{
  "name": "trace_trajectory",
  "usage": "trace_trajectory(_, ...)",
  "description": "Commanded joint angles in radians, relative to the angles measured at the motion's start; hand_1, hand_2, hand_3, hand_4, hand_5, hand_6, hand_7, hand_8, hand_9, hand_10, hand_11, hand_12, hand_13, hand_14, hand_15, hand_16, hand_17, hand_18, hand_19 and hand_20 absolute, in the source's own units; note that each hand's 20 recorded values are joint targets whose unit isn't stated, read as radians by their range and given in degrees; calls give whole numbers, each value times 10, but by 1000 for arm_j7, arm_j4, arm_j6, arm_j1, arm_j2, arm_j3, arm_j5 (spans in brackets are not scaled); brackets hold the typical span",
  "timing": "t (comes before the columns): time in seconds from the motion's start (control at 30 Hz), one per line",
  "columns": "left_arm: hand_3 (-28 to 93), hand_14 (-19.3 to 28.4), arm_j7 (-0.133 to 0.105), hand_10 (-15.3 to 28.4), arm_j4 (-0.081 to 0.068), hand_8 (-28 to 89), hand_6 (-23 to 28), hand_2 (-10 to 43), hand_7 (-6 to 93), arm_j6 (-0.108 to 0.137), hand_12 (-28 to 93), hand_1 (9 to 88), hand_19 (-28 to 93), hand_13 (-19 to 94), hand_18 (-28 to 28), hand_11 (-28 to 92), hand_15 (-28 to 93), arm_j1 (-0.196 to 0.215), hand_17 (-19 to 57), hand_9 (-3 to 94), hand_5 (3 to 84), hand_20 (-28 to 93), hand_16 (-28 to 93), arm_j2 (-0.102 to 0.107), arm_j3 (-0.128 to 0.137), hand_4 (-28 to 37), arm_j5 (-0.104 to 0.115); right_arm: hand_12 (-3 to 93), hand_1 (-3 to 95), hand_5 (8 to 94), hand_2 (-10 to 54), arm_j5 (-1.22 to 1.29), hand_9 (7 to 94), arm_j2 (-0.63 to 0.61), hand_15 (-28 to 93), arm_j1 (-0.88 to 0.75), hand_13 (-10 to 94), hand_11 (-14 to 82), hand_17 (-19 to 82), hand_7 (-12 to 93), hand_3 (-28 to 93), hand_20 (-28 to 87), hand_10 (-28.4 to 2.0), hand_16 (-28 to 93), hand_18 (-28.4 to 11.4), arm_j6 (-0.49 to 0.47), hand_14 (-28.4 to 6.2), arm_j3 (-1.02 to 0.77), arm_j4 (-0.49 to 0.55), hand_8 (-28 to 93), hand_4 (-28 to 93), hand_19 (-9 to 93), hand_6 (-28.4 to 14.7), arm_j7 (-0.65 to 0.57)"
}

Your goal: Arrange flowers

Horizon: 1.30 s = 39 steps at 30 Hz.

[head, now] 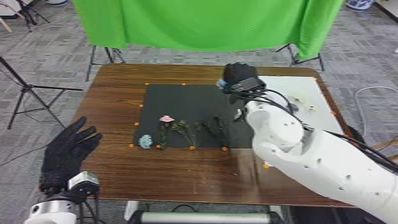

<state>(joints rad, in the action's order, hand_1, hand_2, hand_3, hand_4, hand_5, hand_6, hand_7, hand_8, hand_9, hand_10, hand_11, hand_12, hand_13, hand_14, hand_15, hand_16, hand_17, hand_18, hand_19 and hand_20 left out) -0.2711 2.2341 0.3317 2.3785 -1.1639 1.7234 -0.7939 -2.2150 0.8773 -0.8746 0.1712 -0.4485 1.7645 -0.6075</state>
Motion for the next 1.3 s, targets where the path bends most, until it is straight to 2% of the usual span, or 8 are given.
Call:
trace_trajectory(0.03,824,264,-4,196,-2,-111,98,50,174,0,106,231,595,275,250,310,550,3,-62,363,385,268,-94,-8,2,-230,2,350,550,802,-95,-22,936,190,734,45,821,128,398,337,833,330,-71,174,-221,-50,-35,67,-62,-6,-283,932,3,36)
trace_trajectory(0.3,825,263,-4,195,-7,-110,98,50,173,-4,106,231,596,275,250,310,550,-12,-62,363,385,268,-94,-5,2,-230,2,353,545,792,-95,-54,931,285,744,66,809,131,390,346,835,321,-74,174,-218,-108,-38,132,-147,-13,-283,932,6,49)
trace_trajectory(0.5,825,263,1,195,-19,-111,98,50,173,-18,106,231,596,275,250,311,550,-42,-62,363,386,268,-94,20,-11,-231,-2,355,538,782,-95,-64,926,272,747,40,801,134,384,350,835,313,-75,172,-215,-138,-40,145,-157,-19,-283,932,8,50)
trace_trajectory(0.6,825,263,27,195,-19,-111,98,50,175,-33,106,231,597,275,250,310,550,-43,-62,363,386,268,-94,11,-3,-231,-10,354,537,780,-95,-59,924,263,748,46,799,137,383,350,835,311,-75,170,-214,-124,-40,169,-167,-23,-283,932,9,27)
trace_trajectory(0.8,825,263,40,195,-24,-111,98,50,174,-43,106,232,596,276,250,311,551,-51,-62,363,385,268,-94,10,1,-231,-17,358,537,774,-95,-43,916,259,751,47,791,141,378,349,833,307,-73,168,-212,-141,-42,185,-172,-28,-283,932,9,-6)
trace_trajectory(0.97,825,263,38,195,-30,-110,98,50,174,-44,106,232,596,276,250,312,551,-69,-62,363,385,267,-94,21,-11,-230,-15,356,531,768,-95,-58,906,270,754,55,785,143,375,346,834,302,-72,165,-212,-155,-43,193,-181,-34,-283,932,10,5)
trace_trajectory(1.03,824,263,51,195,-34,-110,98,51,174,-61,105,232,597,276,250,312,551,-77,-62,364,386,267,-94,22,-13,-230,-24,355,528,767,-95,-46,905,267,755,82,785,145,373,344,833,301,-71,163,-212,-151,-43,220,-185,-37,-283,932,10,-14)
trace_trajectory(1.3,824,262,50,196,-37,-111,98,51,174,-57,105,232,597,276,249,312,551,-82,-62,364,386,267,-94,25,-19,-230,-19,339,520,731,-95,-23,863,272,756,112,750,152,354,337,836,272,-76,173,-207,-150,-39,237,-194,-55,-283,932,4,-33)
